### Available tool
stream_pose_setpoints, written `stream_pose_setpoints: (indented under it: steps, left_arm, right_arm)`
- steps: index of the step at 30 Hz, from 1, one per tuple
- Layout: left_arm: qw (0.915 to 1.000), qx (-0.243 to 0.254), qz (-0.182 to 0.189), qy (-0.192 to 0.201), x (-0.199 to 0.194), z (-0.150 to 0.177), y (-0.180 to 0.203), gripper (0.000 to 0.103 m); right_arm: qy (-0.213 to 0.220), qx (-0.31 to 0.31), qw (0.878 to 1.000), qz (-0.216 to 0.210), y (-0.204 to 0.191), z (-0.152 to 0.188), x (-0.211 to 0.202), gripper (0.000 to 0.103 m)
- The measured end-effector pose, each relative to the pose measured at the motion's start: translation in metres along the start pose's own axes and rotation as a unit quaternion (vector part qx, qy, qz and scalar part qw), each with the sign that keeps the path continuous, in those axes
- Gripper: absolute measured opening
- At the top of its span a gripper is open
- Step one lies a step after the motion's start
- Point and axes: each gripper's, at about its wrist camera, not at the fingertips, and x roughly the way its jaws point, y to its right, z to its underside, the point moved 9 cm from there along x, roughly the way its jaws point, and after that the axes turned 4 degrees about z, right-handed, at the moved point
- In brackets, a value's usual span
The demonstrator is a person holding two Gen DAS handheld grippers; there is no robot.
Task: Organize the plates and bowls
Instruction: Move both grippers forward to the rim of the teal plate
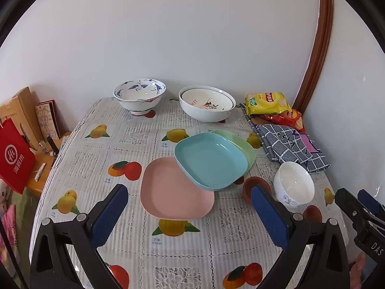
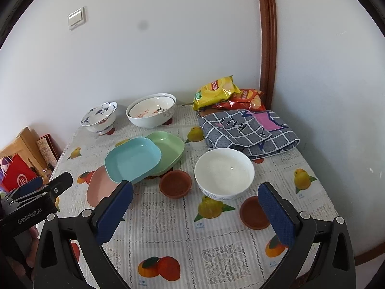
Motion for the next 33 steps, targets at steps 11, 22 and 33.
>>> stream_pose_setpoints:
  steps: [11,22,33]
  left_arm:
    - [0.9989,-0.035,-0.010,-0.029,0.063,-0.017,-0.031,0.093]
    - [0.9958,-0.058,-0.007,-0.070,0.120,-0.012,-0.040,0.090]
    - [0.9938,-0.060,-0.014,-0.092,0.154,-0.003,-0.047,0.085]
  right_arm:
    - [-0.024,-0.034,0.999,-0.015,-0.034,-0.017,0.066,0.087]
    - [-0.049,-0.073,0.995,-0.052,-0.064,-0.029,0.127,0.067]
    - [-0.062,-0.132,0.984,-0.099,-0.087,-0.055,0.184,0.061]
